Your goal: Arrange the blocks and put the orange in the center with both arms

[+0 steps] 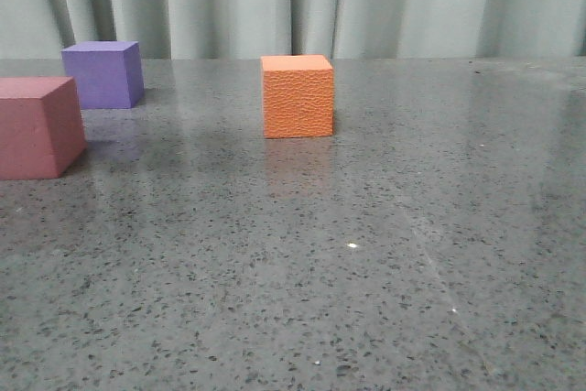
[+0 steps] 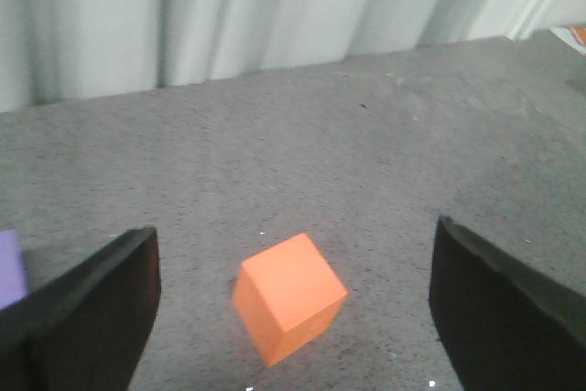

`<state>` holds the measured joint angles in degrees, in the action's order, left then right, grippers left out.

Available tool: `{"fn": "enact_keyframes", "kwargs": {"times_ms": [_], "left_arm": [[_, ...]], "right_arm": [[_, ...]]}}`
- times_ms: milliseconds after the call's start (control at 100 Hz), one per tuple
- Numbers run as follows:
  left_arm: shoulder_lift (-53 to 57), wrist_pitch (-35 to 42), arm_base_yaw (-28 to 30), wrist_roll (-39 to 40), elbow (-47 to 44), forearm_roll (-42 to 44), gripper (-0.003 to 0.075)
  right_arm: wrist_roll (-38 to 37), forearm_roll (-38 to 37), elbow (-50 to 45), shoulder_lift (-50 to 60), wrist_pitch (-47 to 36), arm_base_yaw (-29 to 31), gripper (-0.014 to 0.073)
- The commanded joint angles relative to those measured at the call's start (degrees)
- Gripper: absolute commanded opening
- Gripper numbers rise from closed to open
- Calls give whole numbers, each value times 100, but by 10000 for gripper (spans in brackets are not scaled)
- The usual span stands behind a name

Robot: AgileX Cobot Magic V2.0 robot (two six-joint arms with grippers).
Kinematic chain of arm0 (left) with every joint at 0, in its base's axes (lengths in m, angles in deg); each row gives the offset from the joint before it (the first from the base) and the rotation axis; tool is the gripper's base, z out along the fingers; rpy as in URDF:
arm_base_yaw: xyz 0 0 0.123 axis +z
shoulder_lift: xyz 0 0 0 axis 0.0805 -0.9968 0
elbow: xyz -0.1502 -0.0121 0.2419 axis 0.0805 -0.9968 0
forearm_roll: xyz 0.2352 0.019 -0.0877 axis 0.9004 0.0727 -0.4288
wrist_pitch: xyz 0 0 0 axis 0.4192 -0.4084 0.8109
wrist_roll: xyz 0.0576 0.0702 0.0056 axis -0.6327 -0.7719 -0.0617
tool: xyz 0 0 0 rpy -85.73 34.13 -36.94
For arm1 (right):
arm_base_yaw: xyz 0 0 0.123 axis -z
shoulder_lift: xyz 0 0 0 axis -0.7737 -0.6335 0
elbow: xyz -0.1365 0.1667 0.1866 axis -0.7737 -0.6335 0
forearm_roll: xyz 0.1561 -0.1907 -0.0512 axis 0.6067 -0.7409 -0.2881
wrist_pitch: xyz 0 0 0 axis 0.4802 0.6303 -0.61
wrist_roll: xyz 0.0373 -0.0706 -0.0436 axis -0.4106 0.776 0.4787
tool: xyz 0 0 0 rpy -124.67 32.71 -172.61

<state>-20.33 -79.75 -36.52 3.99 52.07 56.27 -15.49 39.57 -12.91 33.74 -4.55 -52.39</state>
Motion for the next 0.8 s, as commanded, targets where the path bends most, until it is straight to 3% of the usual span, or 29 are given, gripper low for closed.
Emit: {"fn": "enact_keyframes", "kwargs": {"times_ms": [0,200,400,520,790], "left_arm": [[-538,460,-335,558,605,435,554],[-2072,-484,-666,2487,2026,2109,554],[-3325,-2164,-1446,3849,3449,4461,555],[-3782,-2363,-1633,4092,3962,4647,555],[-3937,-2805,-1649,5337,4016,4899,555]], "right_arm": [[51,-52,79,123,-483,42,-67],[51,-52,79,123,-483,42,-67],[51,-52,79,123,-483,42,-67],[51,-52,79,123,-483,42,-67],[51,-52,79,123,-483,42,-67]]}}
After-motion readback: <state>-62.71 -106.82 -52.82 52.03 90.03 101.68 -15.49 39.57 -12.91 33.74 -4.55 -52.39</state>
